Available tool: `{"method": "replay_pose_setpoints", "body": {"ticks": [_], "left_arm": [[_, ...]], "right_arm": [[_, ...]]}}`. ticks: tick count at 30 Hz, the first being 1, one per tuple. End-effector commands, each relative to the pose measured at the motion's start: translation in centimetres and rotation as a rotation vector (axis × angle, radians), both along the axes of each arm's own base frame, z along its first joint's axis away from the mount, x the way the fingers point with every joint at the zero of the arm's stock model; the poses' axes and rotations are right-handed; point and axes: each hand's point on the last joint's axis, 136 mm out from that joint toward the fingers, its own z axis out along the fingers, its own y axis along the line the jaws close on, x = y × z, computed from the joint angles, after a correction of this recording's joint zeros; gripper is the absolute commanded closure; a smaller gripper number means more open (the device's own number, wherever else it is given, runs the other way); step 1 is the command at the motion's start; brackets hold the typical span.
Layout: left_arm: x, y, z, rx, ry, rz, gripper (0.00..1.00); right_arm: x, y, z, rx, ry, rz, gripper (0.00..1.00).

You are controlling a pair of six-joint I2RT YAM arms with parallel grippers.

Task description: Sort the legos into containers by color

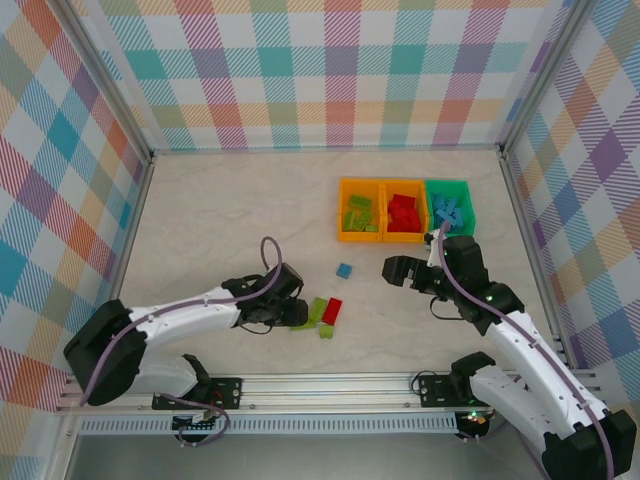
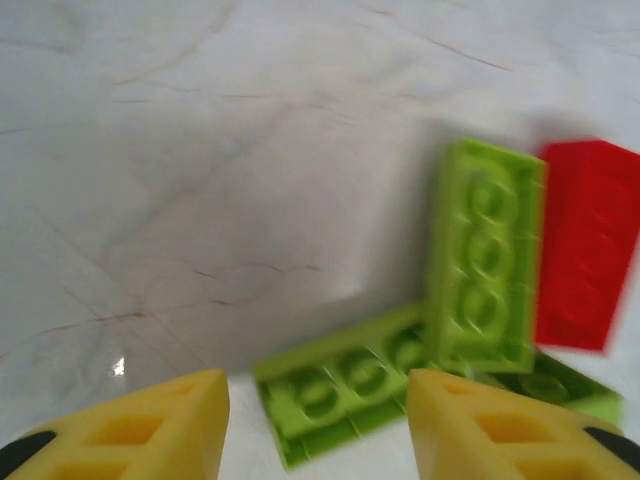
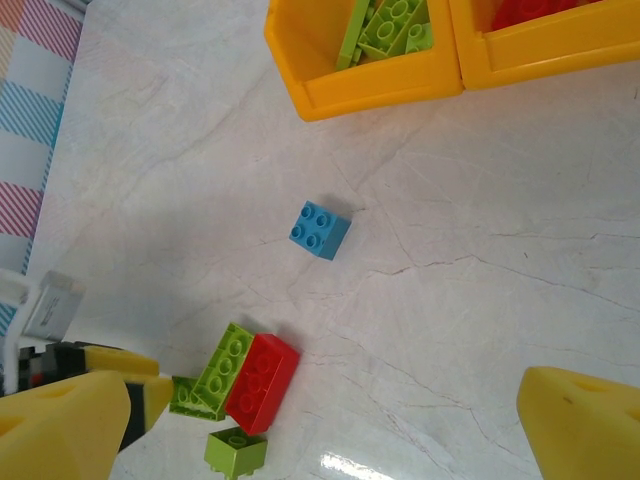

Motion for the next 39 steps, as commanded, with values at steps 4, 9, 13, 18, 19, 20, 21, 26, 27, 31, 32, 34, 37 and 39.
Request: {"method": "replay_pose_setpoints", "body": {"ticks": [4,9,13,18,19,20,21,26,27,31,32,34,37,39], "left_arm": [[-2.4,-1.3,2.2,0.019,-0.090,-0.452,0.35],[-3.4,-2.8,5.0,0.049,-0.202,-0.823,0.12],[-3.0,0.6,2.8,0.341,-0.303,-1.107,0.12],[-2.6,0.0,1.1,0.338,-0.278,-1.171,0.11],[-2.3,-0.1,0.8,0.345,-0.274,-1.169,0.11],[-1.8,-0.1,0.2,0.364,-0.273,-1.163,0.12],[-1.5,0.0,-0.5,0.380,-0.263,-1.156,0.12],[-2.0,0.9,-3.8,0.421,-0.099,-1.159,0.14],[-1.8,0.9,-4.1,0.428,-0.097,-1.151,0.17],[-1.0,0.3,-4.7,0.421,-0.128,-1.126,0.30],[-0.9,0.3,-4.8,0.424,-0.130,-1.123,0.37],[-0.9,0.4,-5.2,0.429,-0.110,-1.128,0.55],[-1.0,0.5,-5.6,0.432,-0.103,-1.131,0.77],[-0.7,0.6,-5.5,0.441,-0.124,-1.126,0.90]], "right_arm": [[0.1,0.6,0.5,0.031,-0.023,0.016,0.00],[0.2,0.6,0.9,0.038,-0.046,0.017,0.00],[0.0,0.5,1.1,0.036,-0.076,0.026,0.00],[-0.2,0.3,1.2,0.024,-0.110,0.034,0.00],[-0.2,0.3,1.3,0.026,-0.118,0.038,0.00],[-0.3,0.3,1.2,0.025,-0.125,0.043,0.00],[-0.3,0.3,1.2,0.022,-0.132,0.048,0.00],[-0.4,0.3,1.4,0.017,-0.159,0.064,0.00],[-0.5,0.4,1.3,0.018,-0.161,0.069,0.00],[-0.8,0.4,1.2,0.012,-0.163,0.084,0.00],[-0.8,0.4,1.2,0.009,-0.163,0.086,0.00],[-0.9,0.3,1.3,0.003,-0.167,0.084,0.00],[-0.9,0.1,1.3,0.006,-0.173,0.076,0.00],[-1.0,0.2,1.3,0.011,-0.169,0.074,0.00]]}}
